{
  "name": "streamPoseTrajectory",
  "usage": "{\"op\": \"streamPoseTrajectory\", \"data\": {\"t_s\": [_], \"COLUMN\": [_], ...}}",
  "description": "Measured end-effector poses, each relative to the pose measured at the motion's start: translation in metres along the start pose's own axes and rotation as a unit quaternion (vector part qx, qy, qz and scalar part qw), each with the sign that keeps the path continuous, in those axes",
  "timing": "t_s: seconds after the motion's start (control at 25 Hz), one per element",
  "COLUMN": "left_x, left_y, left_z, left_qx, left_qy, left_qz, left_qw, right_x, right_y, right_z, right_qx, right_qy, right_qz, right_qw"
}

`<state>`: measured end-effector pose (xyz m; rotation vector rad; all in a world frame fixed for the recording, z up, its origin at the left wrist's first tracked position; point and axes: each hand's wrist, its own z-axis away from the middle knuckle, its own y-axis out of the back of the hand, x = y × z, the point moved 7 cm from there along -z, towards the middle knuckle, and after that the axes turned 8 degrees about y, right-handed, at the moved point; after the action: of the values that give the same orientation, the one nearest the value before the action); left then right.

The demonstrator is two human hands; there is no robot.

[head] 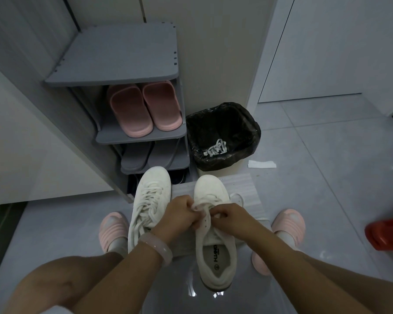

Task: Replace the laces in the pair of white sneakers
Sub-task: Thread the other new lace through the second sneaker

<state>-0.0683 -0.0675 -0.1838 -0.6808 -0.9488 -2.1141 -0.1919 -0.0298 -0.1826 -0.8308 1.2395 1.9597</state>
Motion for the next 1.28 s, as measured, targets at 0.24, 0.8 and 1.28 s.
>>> {"op": "streamPoseTrajectory", "data": {"t_s": [0.24, 0.8, 1.28], "left_x": [0.006, -0.001, 0.0], "left_y": [-0.006, -0.004, -0.002], "left_z": [0.003, 0.006, 0.007], "left_qx": [-0.105, -0.092, -0.083], "left_qy": [-0.002, 0.064, 0.06], "left_qz": [-0.009, -0.068, -0.045], "left_qw": [0.994, 0.991, 0.994], "right_x": [0.002, 0.003, -0.024], "right_y": [-0.003, 0.074, 0.026], "right_z": [0.002, 0.019, 0.009], "right_qx": [0.04, 0.244, 0.155], "right_qy": [-0.022, -0.073, 0.07], "right_qz": [-0.035, -0.157, 0.207], "right_qw": [0.998, 0.954, 0.963]}}
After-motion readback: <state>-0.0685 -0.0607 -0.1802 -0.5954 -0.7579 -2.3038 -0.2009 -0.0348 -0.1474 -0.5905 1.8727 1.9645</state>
